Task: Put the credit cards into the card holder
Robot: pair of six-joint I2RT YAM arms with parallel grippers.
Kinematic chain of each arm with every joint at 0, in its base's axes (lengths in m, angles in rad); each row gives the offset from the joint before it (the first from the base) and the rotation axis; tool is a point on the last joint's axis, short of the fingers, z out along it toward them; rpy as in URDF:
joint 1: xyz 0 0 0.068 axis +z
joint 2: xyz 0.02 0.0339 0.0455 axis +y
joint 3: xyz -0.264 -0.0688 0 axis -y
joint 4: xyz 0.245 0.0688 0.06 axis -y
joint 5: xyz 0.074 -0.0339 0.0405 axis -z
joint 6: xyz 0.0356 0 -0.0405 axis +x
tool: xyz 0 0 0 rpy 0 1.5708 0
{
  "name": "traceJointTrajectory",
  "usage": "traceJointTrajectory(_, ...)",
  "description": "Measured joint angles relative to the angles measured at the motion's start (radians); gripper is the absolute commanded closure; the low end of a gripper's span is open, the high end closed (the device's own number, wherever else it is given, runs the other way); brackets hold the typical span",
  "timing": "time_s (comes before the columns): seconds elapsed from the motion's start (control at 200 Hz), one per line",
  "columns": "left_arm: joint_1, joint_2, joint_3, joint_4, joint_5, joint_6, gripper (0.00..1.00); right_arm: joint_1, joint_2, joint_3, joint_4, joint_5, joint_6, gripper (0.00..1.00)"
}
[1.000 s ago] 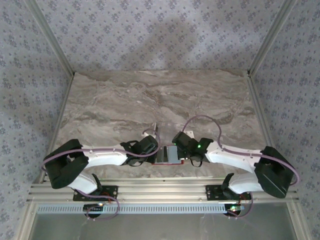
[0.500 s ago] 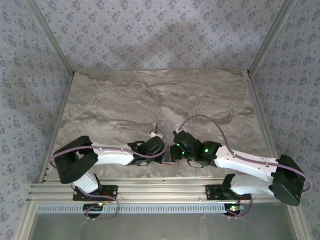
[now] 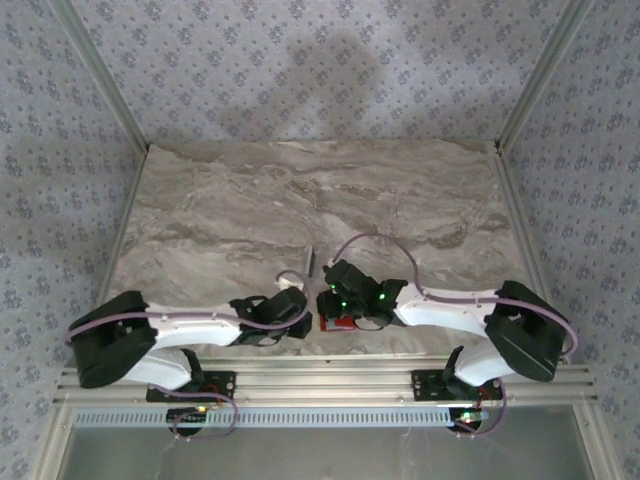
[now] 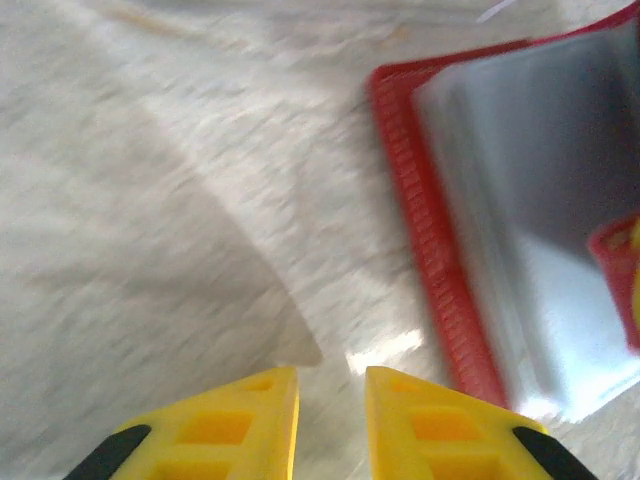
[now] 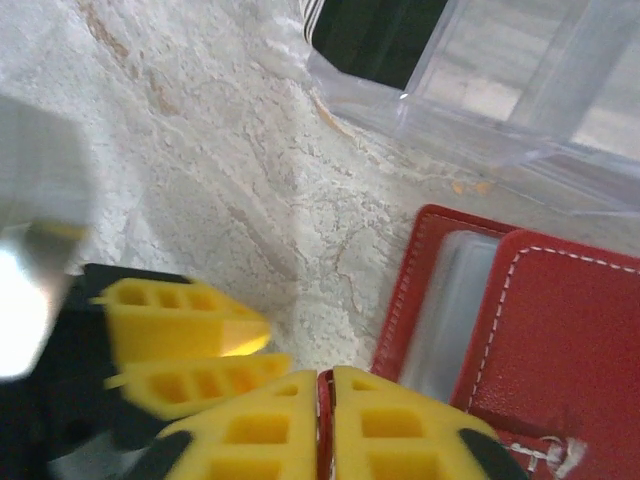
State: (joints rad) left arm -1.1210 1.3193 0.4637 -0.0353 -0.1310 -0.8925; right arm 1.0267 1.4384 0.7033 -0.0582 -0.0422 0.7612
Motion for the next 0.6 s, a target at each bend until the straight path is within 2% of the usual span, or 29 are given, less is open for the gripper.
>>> traceJointTrajectory(0.18,-0.001,-0.18,-0.09,-0.103,-0.038,-0.029,0.68,0.01,0.109,0.043,0.021,-0.021,-0.018,0.47)
traceJointTrajectory(0.285,0.0,-0.278,-0.095,-0.188,-0.061,-0.034,0.65,0.01,0.119,0.069,0.01,-0.046,-0.034,0.36)
traceJointTrajectory(0.35,0.0,-0.333,-0.093,-0.229,-0.076,-0.033,0.64,0.01,0.108,0.084,-0.003,-0.063,-0.047,0.33)
traceJointTrajectory(0.505,-0.001,-0.373,-0.051,-0.311,-0.095,-0.008,0.63,0.006,-0.005,0.089,-0.071,-0.09,-0.065,0.3)
traceJointTrajectory(0.6,-0.001,-0.344,0.008,-0.335,-0.094,0.016,0.64,-0.017,-0.118,0.08,-0.114,-0.1,-0.083,0.52)
